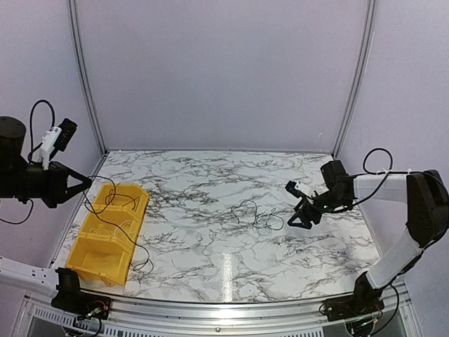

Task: Untangle the cables

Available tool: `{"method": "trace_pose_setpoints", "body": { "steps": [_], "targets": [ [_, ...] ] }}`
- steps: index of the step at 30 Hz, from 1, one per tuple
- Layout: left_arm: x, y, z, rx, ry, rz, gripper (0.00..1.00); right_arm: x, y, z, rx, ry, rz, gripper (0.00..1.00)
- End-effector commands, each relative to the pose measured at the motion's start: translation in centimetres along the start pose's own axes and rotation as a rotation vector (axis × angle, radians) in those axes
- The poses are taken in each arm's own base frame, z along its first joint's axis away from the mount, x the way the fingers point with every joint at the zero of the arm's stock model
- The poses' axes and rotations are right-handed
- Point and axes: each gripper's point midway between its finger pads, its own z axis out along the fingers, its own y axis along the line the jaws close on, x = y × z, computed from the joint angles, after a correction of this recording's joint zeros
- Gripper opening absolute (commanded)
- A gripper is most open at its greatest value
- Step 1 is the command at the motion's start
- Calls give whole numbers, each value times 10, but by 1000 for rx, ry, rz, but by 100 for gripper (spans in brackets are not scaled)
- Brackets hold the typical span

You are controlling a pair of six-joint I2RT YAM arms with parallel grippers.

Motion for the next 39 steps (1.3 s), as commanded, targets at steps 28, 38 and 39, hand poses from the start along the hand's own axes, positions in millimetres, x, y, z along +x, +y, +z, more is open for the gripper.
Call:
{"method": "trace_pose_setpoints", "body": {
  "steps": [28,38,39],
  "targets": [
    [-17,129,-83,-566,-348,-205,0,1,-2,6,-48,18,11,78],
    [5,135,-73,-567,-334,-243,0,6,-1,11,-69,39,23,78],
    [10,133,-66,-568,-311,-234,0,6,-1,11,-70,39,24,78]
  ]
}}
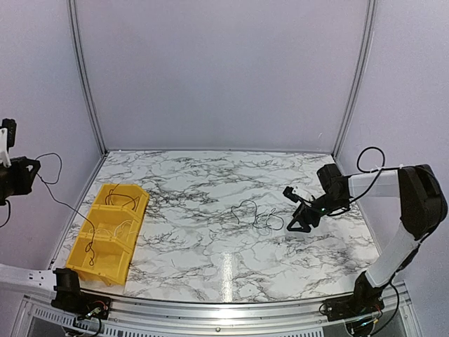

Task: Untangle the cables

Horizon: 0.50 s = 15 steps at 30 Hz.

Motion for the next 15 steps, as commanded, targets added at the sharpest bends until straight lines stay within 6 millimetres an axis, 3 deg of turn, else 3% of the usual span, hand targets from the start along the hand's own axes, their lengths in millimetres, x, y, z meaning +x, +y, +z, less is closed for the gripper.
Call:
{"method": "trace_pose_setpoints", "body": {
  "steps": [1,10,15],
  "targets": [
    [23,0,9,-30,46,23,0,-10,-5,-4,-6,-18,-8,78],
    [106,-31,47,-117,279,133,0,-10,-3,-3,-19,-20,-4,77],
    [134,-32,54,-166,382,136,0,-10,-3,-3,-24,-22,-2,77]
  ]
}}
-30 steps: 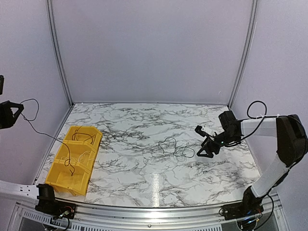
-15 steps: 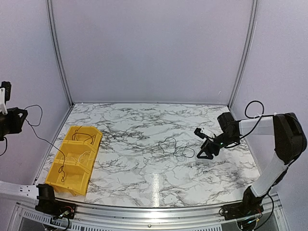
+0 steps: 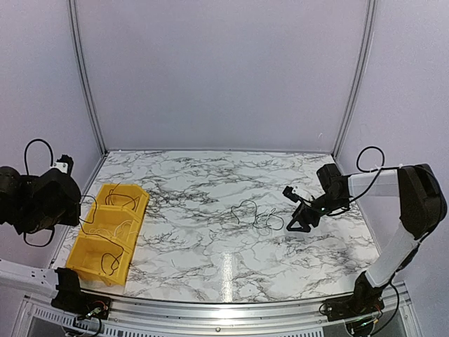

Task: Untangle the cables

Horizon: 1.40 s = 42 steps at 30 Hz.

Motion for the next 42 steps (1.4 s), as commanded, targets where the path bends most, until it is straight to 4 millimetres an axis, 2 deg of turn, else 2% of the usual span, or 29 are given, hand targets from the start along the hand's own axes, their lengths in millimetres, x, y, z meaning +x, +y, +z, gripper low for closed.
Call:
{"method": "trace_pose_setpoints", "body": {
  "steps": [1,6,10,13,17,21,24,26,32,36,39,42],
  "targets": [
    [23,-1,10,-26,111,-31,0,-9,-4,-3,-9,-19,-7,77],
    [49,-1,26,-97,240,-14,0,-10,-3,-4,-13,-20,-9,77],
    [79,-2,40,-174,357,-3,0,-10,-2,-4,-16,-21,-8,77],
    [95,-12,50,-187,412,-7,0,-9,-2,-4,-17,-21,-9,77],
    [105,-19,62,-207,423,-11,0,-10,-2,-5,-19,-22,-11,77],
    [123,-39,77,-158,466,-29,0,-10,0,-5,-26,-21,-13,77],
    [136,-46,85,-179,508,-29,0,-9,0,-5,-28,-19,-12,77],
    [146,-52,90,-181,545,-17,5,-10,0,-5,-27,-20,-14,77],
    [172,-58,105,-228,615,24,4,-11,1,-6,-29,-21,-17,77],
    [176,-57,107,-254,631,48,0,-9,2,-5,-37,-18,-16,77],
    [170,-55,106,-247,599,11,0,-10,2,-6,-41,-20,-14,77],
    [160,-44,102,-282,559,-32,0,-11,3,-6,-46,-22,-14,77]
  ]
}}
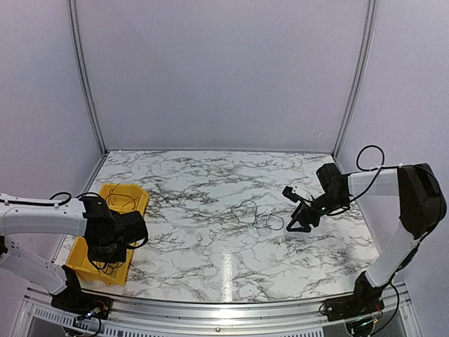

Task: Untangle the cables

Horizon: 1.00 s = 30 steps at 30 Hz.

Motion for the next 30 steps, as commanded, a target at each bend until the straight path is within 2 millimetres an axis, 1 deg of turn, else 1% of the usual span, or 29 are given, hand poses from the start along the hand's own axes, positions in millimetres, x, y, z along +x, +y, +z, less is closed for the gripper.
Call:
{"method": "trace_pose_setpoints", "body": {
  "steps": [1,7,10,11,14,16,17,18,20,23,26,28,30],
  "targets": [
    [-10,16,-9,-18,-57,-95,0,-10,-3,-5,-10,-23,-7,77],
    [-4,40,-7,-190,-26,-134,0,-17,0,-7,-30,-44,-2,77],
    [2,55,-12,-258,-1,-149,0,-20,2,-8,-44,-54,-4,77],
    [2,59,-17,-275,1,-155,0,-20,3,-8,-48,-55,-6,77],
    [-7,67,-28,-302,-29,-143,0,-23,5,-7,-50,-48,-23,76],
    [-11,70,-28,-311,-32,-138,1,-24,7,-6,-46,-40,-37,76],
    [-11,69,-27,-308,-20,-136,14,-24,8,-5,-45,-37,-41,76],
    [-11,66,-27,-298,-9,-125,24,-24,9,-5,-44,-36,-44,76],
    [-14,59,-31,-259,2,-115,38,-24,10,-6,-44,-38,-48,76],
    [-15,60,-39,-223,5,-114,45,-32,15,-14,-52,-60,-67,74],
    [-13,57,-47,-148,18,-117,48,-48,15,-30,-12,-96,-101,74],
    [-19,52,-59,-78,4,-117,49,-59,14,-42,30,-114,-127,74],
    [-31,49,-74,-11,-37,-122,49,-71,13,-57,72,-135,-154,75]
  ]
}}
